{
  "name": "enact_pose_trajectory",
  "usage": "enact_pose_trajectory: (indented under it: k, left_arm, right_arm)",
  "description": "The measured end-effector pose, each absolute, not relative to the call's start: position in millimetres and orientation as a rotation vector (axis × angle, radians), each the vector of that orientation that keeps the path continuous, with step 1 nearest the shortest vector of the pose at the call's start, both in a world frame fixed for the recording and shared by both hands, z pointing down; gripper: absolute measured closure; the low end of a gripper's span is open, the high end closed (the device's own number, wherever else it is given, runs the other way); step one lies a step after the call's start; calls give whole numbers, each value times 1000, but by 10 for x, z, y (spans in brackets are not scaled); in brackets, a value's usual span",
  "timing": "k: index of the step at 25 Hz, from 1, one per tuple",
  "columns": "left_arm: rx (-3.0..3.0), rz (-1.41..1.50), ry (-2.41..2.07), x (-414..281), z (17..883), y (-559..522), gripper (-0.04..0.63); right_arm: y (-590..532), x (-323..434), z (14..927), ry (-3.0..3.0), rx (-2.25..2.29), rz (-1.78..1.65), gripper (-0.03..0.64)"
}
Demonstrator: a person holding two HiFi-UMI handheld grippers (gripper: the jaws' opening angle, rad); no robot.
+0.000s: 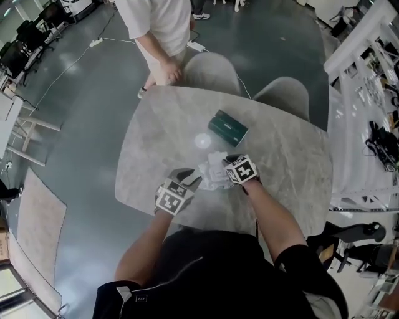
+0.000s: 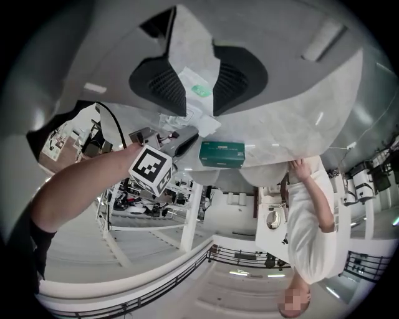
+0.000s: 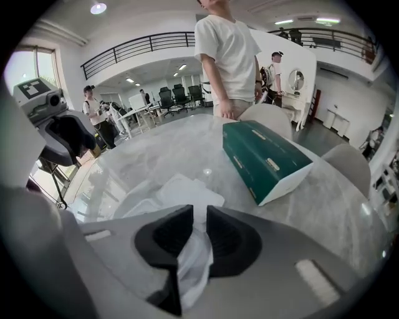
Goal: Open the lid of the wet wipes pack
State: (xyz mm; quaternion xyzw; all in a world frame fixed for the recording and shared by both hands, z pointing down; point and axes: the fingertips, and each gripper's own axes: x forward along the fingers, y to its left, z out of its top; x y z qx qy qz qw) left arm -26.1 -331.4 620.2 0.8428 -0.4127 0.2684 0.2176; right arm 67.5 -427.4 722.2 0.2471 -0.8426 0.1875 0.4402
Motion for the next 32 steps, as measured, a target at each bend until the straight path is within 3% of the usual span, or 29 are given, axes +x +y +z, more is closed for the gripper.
enact_pose_trajectory:
  k: [22, 32]
  left_arm:
    - [2473, 428, -1351, -1301, 4969, -2836, 508]
    - [2484, 321, -1437, -1196, 4467, -2825, 526]
  right_arm:
    - [-3199, 812, 5373, -2501, 1069, 559, 589]
    - [-3185, 1054, 4320, -2747, 1158, 431, 614]
